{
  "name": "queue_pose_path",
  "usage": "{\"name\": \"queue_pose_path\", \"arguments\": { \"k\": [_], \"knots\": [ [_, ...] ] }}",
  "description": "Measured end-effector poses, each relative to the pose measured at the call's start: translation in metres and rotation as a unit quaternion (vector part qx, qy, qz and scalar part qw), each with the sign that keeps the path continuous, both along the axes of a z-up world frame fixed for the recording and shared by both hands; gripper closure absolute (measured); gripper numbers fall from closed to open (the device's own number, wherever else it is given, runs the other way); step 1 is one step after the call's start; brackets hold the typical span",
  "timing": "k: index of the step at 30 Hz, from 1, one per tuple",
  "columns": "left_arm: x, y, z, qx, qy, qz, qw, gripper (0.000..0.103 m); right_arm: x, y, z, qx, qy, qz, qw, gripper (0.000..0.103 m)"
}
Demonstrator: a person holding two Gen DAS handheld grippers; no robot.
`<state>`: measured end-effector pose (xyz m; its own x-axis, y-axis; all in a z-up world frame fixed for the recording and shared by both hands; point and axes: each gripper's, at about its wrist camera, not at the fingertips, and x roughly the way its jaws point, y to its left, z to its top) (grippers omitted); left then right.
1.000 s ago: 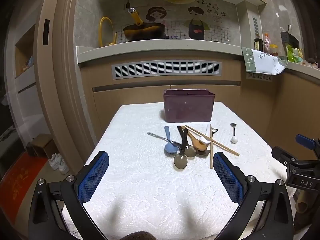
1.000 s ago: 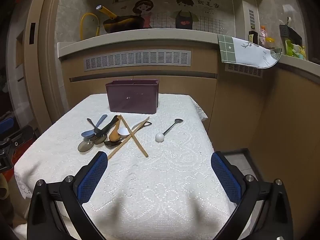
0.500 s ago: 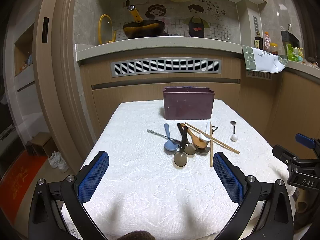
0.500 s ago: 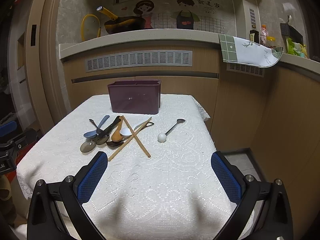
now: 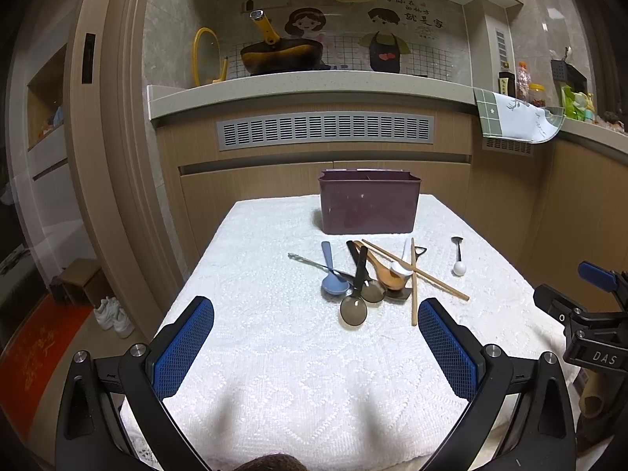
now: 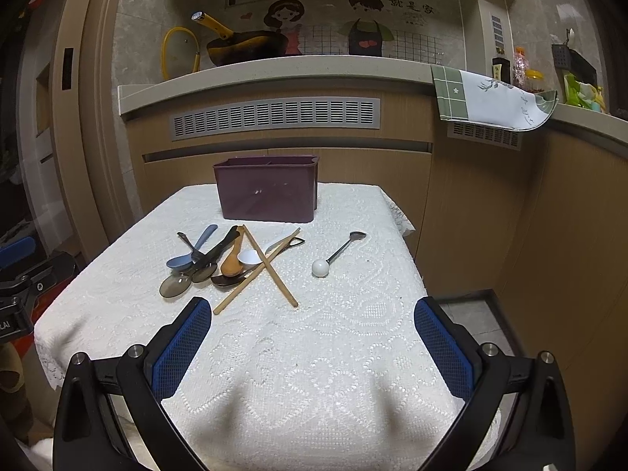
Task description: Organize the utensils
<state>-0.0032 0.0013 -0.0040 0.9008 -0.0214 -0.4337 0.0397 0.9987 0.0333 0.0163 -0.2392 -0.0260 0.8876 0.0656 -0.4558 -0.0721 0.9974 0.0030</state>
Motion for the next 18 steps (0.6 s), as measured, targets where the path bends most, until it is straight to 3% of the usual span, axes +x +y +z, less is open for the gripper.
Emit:
{"name": "queue_pose_path", "arguments": {
  "k": [18],
  "knots": [
    [-0.0006,-0.0009,-0.0022,0.0,0.002,-0.001,1.0,0.0,0.0001,-0.0014,-0.0014,0.003,0.003,-0.002,1.0,0.0]
  ]
}}
